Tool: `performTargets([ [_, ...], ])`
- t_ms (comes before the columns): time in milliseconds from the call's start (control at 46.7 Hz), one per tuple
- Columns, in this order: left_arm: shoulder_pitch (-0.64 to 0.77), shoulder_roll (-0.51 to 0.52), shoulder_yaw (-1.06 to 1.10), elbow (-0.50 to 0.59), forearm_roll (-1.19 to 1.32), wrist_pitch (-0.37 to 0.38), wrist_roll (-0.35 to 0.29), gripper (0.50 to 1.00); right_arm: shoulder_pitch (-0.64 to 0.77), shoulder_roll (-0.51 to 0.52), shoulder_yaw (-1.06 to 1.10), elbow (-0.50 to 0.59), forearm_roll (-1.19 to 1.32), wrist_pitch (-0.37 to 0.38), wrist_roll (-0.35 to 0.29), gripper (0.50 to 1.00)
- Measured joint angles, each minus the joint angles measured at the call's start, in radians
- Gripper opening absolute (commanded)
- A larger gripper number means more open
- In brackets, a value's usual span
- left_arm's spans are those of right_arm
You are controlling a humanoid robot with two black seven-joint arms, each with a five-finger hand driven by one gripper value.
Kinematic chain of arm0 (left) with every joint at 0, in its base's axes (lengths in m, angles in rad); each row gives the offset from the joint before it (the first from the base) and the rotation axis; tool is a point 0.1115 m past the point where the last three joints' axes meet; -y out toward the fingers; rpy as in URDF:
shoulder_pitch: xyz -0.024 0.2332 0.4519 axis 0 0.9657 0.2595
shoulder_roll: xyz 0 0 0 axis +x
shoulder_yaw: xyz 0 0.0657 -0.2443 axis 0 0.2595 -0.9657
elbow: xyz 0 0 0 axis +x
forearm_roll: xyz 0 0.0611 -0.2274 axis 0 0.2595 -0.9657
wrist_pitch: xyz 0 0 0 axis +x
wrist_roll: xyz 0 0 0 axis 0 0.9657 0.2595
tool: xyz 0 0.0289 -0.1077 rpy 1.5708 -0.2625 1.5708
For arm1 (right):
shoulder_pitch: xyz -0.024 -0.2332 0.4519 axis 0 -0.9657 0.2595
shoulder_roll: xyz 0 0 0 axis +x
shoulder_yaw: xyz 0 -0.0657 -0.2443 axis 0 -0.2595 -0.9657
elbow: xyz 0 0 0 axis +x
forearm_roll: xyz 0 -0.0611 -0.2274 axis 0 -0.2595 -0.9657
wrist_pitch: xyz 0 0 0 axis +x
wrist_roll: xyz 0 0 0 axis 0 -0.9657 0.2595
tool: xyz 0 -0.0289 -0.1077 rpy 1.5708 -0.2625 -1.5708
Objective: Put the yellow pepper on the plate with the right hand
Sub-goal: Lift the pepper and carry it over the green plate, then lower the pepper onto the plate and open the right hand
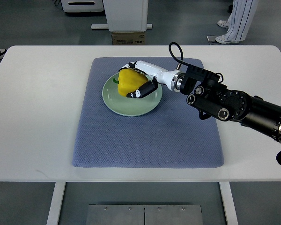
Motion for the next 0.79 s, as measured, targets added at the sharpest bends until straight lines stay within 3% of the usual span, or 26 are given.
performTargets([
  [707,0.0,0.0,0.0,0.0,0.0,0.0,0.0,1.0,-0.043,0.0,-0.022,0.003,-0.014,0.0,-0.002,0.5],
  [728,0.0,0.0,0.0,0.0,0.0,0.0,0.0,1.0,-0.043,0.0,-0.023,0.002,-0.014,0.0,-0.002,0.508],
  [749,0.0,0.0,0.0,0.0,0.0,0.0,0.0,1.0,-0.043,0.0,-0.023,0.001,-0.014,0.0,-0.002,0.564],
  [792,0.0,0.0,0.0,0.0,0.0,0.0,0.0,1.0,-0.044,0.0,-0.023,0.0,-0.014,0.0,-0.002,0.627],
])
